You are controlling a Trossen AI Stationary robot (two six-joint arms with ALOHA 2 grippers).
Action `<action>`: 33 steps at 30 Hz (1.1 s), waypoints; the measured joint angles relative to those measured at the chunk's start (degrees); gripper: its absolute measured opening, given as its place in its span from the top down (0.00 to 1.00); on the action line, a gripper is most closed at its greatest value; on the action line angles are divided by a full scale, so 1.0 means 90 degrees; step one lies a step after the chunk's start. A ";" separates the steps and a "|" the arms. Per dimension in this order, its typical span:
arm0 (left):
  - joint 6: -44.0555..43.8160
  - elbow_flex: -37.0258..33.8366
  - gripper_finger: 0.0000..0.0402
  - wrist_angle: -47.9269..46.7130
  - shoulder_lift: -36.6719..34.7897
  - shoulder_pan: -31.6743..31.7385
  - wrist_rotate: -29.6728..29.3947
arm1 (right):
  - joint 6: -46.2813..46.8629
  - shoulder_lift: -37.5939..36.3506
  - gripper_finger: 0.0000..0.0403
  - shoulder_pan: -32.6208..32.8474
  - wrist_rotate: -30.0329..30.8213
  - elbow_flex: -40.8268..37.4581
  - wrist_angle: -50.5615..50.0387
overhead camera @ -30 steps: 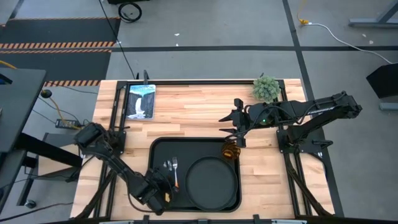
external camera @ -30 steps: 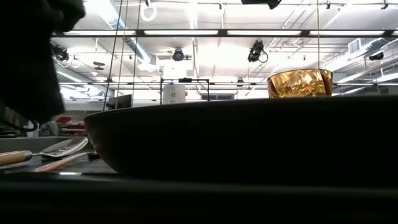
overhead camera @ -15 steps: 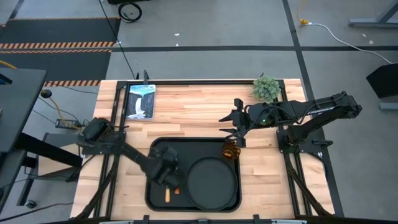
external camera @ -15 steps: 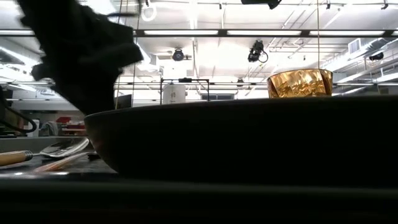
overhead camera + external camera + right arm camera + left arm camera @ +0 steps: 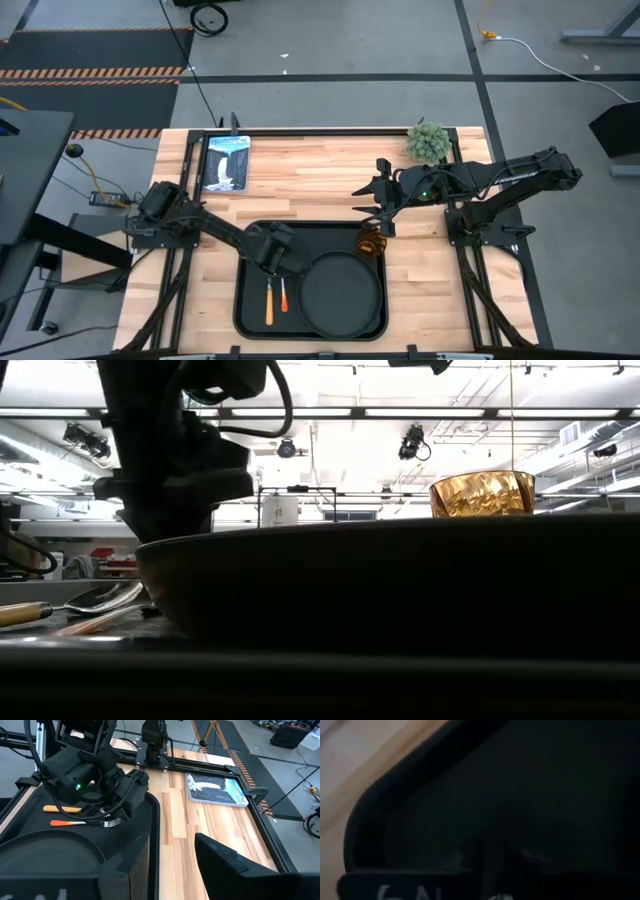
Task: Pick and place plate/cup/fork/spoon on tray
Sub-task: Adjust the orange fork on the black serving tray, then return to Home Position
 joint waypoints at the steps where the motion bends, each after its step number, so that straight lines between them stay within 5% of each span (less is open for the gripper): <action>1: 0.0119 0.0000 0.83 0.0007 0.0000 0.0001 0.0080 | -0.0005 0.0000 0.59 0.0000 0.0000 0.0000 0.0000; 19: 0.0847 0.0000 0.89 0.0554 -0.0020 -0.0002 0.0737 | -0.0025 0.0000 0.59 0.0000 0.0000 0.0000 0.0000; 33: 0.1604 0.0046 0.89 0.0408 -0.0642 -0.0727 -0.0511 | 0.0097 -0.0059 0.59 0.0039 0.0017 -0.0221 -0.0307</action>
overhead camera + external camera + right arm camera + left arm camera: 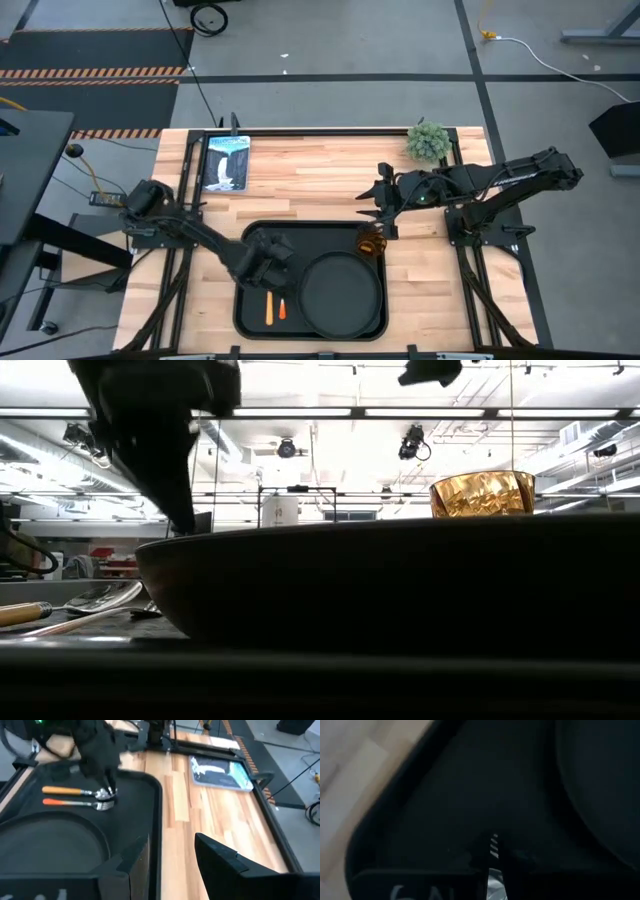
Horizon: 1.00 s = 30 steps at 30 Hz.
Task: Pick and place plate/cup/fork/spoon on tray
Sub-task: Return to Home Position
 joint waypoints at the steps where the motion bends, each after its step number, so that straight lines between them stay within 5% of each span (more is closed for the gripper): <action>1: -0.0002 0.0000 0.89 -0.0005 -0.0074 -0.0058 -0.0134 | 0.0050 -0.0040 0.59 0.0022 0.0019 -0.0124 0.0056; 13: 0.0730 -0.0158 0.98 -0.0368 -0.0772 -0.0270 -0.1190 | 0.1346 -0.1159 0.59 0.0458 0.0364 -0.1943 0.1255; 22: 0.3371 -0.0550 0.99 0.1674 -0.0832 0.0338 -0.0443 | 0.1951 -0.2195 0.59 0.0888 0.0538 -0.3301 0.2543; 30: 0.4854 -0.0563 0.99 0.1778 -0.1036 0.0854 -0.0257 | 0.1914 -0.3034 0.59 0.1129 0.0553 -0.4047 0.3211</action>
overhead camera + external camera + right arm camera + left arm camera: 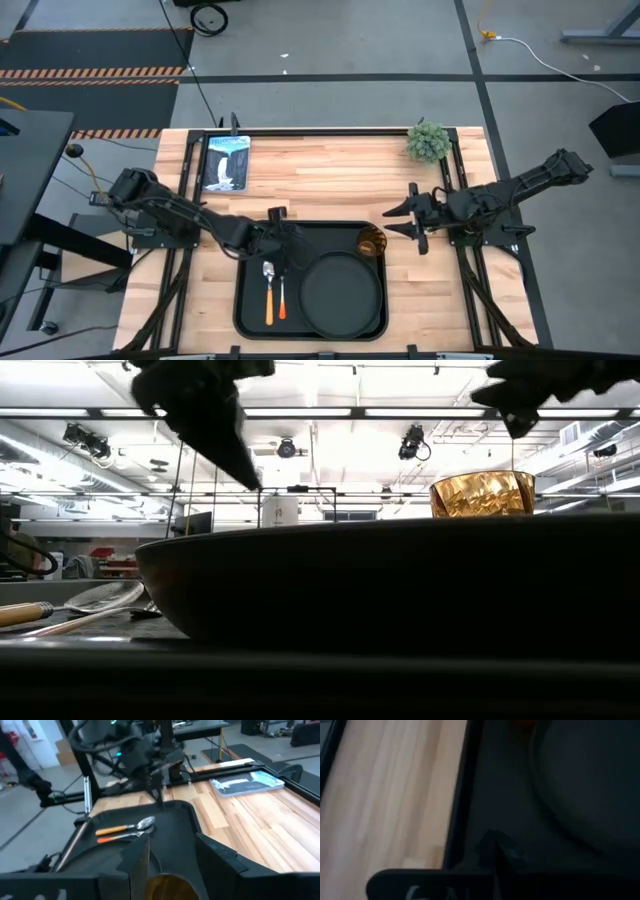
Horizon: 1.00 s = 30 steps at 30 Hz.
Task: Pick and place plate/cup/fork/spoon on tray
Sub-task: Return to Home Position
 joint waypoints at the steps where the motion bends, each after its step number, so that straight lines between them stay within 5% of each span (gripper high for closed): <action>1: 0.0175 -0.0020 0.99 -0.0124 -0.0093 0.0025 0.0040 | -0.0037 -0.0109 0.59 0.0022 -0.0002 -0.0089 -0.0041; 10: 0.1803 -0.0003 0.99 0.0266 -0.1036 0.0498 0.0757 | -0.0199 -0.0695 0.59 0.0042 0.0015 -0.1263 0.1427; 20: 0.3355 -0.0035 0.99 0.0962 -0.1015 0.1266 0.2573 | -0.0354 -0.0779 0.59 -0.0148 0.0184 -0.2659 0.4069; 26: 0.3683 -0.0941 0.99 0.2289 -0.1124 0.1789 0.3551 | -0.0383 -0.0762 0.59 -0.0340 0.0308 -0.2773 0.4157; 30: 0.3645 -0.1591 0.99 0.2469 -0.1373 0.2049 0.3610 | -0.0425 -0.0812 0.60 -0.0423 0.0235 -0.2773 0.4154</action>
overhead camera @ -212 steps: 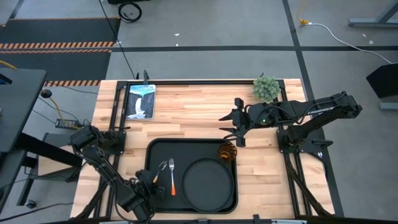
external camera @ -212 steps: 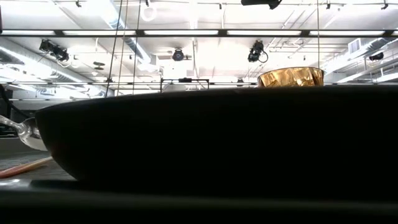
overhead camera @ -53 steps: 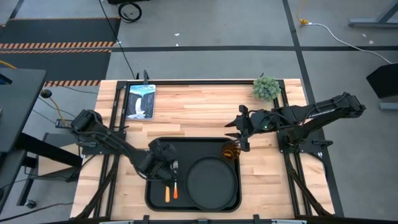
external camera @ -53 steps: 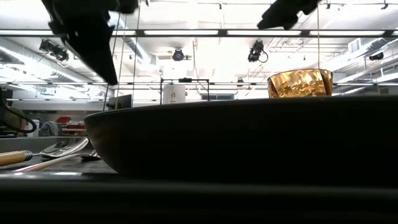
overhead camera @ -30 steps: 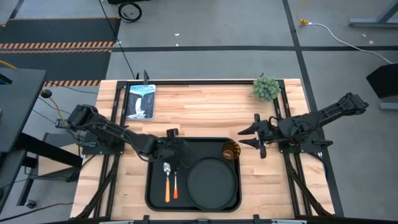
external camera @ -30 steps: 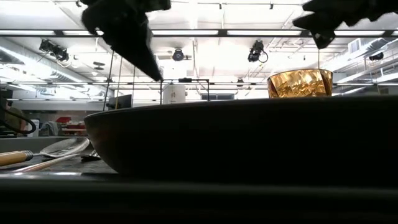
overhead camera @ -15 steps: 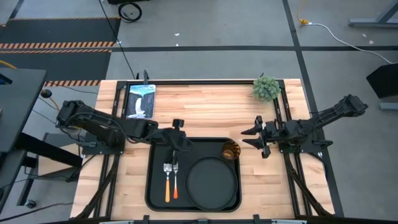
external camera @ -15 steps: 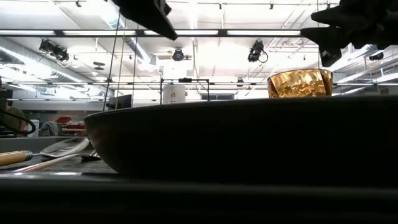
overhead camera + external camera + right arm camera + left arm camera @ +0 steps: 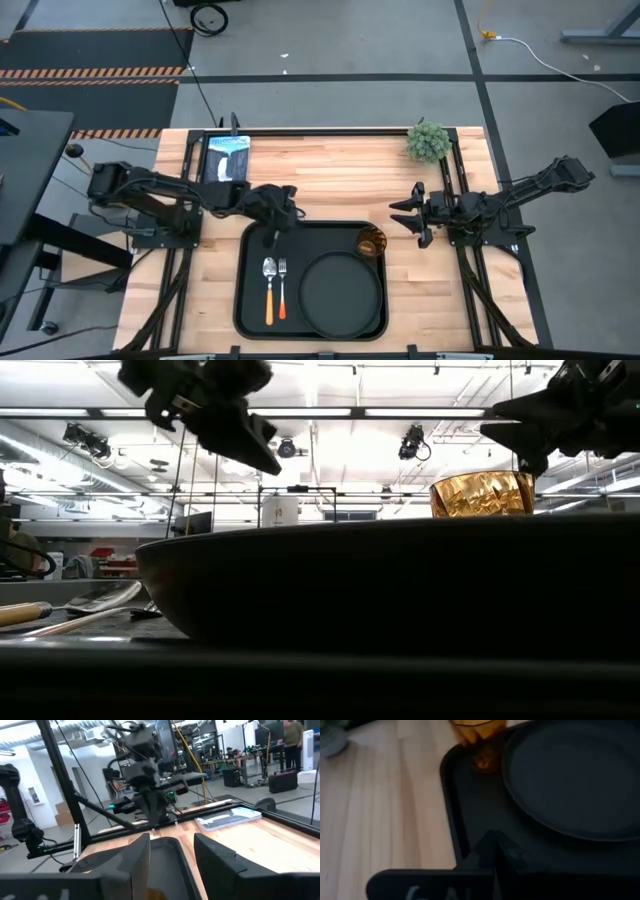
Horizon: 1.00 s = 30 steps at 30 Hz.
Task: Pick and place plate/cup/fork/spoon on tray
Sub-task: Return to Home Position
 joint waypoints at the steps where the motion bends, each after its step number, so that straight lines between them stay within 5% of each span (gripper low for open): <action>1: -0.0050 -0.0156 0.99 0.0116 -0.0125 0.0051 0.0024 | -0.0056 -0.0026 0.61 -0.0013 -0.0047 0.0000 -0.0001; 6: -0.0294 -0.1092 0.99 0.0785 -0.1149 0.0210 0.0172 | -0.0299 -0.0238 0.64 -0.0040 -0.0002 0.0002 0.0002; 16: -0.0971 -0.3084 0.99 0.2492 -0.3391 0.0547 0.0169 | -0.1006 -0.0339 0.66 -0.0041 0.1703 0.0005 -0.0098; 21: -0.1418 -0.3943 0.99 0.3570 -0.4220 0.0647 0.0159 | -0.1905 -0.0340 0.67 -0.0041 0.1755 0.0005 -0.0103; 28: -0.2619 -0.5409 0.99 0.6209 -0.4777 0.0640 -0.0090 | -0.1946 -0.0339 0.66 -0.0041 0.1755 0.0007 -0.0103; 30: -0.2843 -0.5462 0.99 0.6243 -0.4772 0.0637 -0.0130 | -0.1948 -0.0339 0.66 -0.0041 0.1750 0.0010 -0.0103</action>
